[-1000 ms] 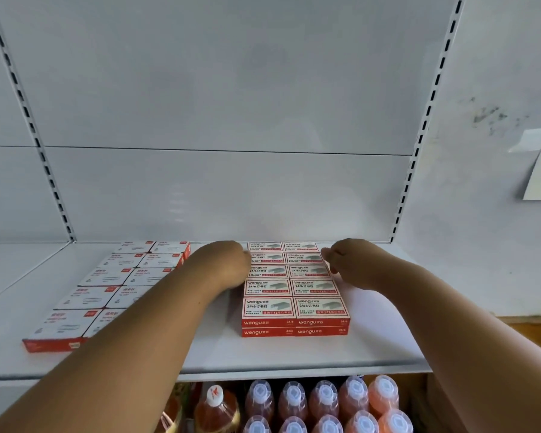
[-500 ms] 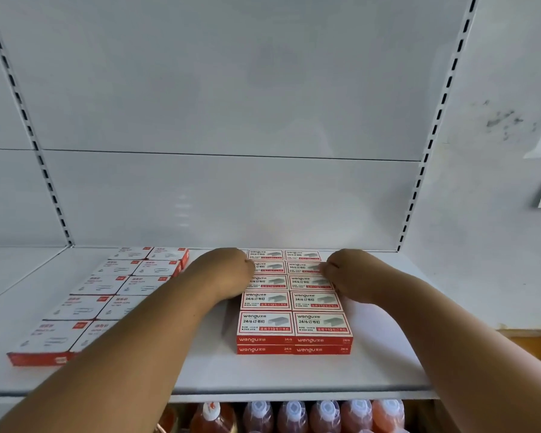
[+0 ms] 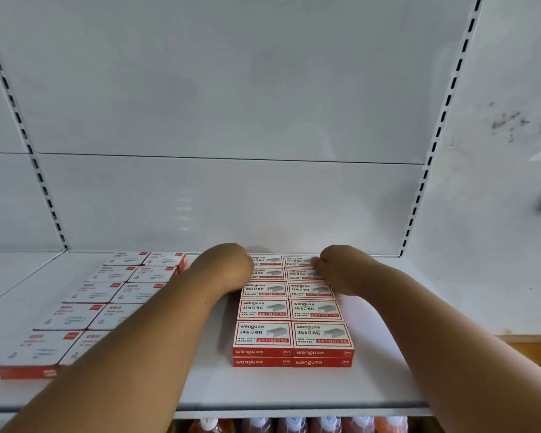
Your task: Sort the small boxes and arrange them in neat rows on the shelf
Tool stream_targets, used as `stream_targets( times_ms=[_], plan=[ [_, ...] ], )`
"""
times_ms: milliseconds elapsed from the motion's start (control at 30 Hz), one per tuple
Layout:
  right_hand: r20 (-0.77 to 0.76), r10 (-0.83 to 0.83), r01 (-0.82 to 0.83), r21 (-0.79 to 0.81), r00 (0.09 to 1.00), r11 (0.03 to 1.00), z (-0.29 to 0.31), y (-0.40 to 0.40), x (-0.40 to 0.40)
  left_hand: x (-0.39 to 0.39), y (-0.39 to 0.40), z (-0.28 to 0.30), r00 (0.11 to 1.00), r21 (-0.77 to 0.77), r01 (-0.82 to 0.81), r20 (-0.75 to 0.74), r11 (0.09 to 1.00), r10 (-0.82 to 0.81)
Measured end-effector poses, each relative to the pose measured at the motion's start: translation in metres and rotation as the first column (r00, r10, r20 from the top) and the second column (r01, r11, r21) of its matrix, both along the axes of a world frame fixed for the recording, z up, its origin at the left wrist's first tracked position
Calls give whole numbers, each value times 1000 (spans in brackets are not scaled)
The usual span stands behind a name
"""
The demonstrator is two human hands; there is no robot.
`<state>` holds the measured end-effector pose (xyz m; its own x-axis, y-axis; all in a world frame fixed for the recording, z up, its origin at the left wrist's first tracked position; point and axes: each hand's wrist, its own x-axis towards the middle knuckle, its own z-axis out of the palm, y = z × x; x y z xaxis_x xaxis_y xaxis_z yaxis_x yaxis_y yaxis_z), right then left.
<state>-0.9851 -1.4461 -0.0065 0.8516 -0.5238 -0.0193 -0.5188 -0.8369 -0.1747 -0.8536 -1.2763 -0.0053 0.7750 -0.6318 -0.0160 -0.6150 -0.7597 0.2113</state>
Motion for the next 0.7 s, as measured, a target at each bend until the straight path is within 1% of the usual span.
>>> stream_targets(
  times_ms=[133,167,233,267,300,333,400,467,567,700],
  plan=[
    [-40,-13,11,-45,999,999,3,-1,2,0,0,1,1000,-3,-23,-8,1000,23],
    [-43,-30,27,-72,999,997,5,0,2,-3,0,3,999,-11,-43,12,999,43],
    [12,-63,64,-150,998,987,12,3,1,-9,-2,8,990,-71,-59,125,996,68],
    [66,-54,66,-189,996,980,14,5,2,-11,-4,9,980,-116,-33,190,993,54],
    [122,-21,47,-211,992,976,15,7,3,-12,-6,10,973,-157,24,229,987,12],
    [164,36,0,-214,986,977,15,9,5,-13,-8,9,971,-201,100,232,974,-51],
    [194,153,-119,-176,969,977,11,14,8,-13,-11,4,968,-269,225,174,936,-183],
    [175,195,-177,-114,965,978,7,18,11,-12,-12,-2,959,-270,263,175,926,-221],
    [175,174,-172,-24,969,985,4,19,11,-12,-12,-8,961,-281,258,171,924,-217],
    [122,160,-159,-21,979,987,8,20,13,-11,-14,-9,961,-279,262,164,924,-223]
  ],
)
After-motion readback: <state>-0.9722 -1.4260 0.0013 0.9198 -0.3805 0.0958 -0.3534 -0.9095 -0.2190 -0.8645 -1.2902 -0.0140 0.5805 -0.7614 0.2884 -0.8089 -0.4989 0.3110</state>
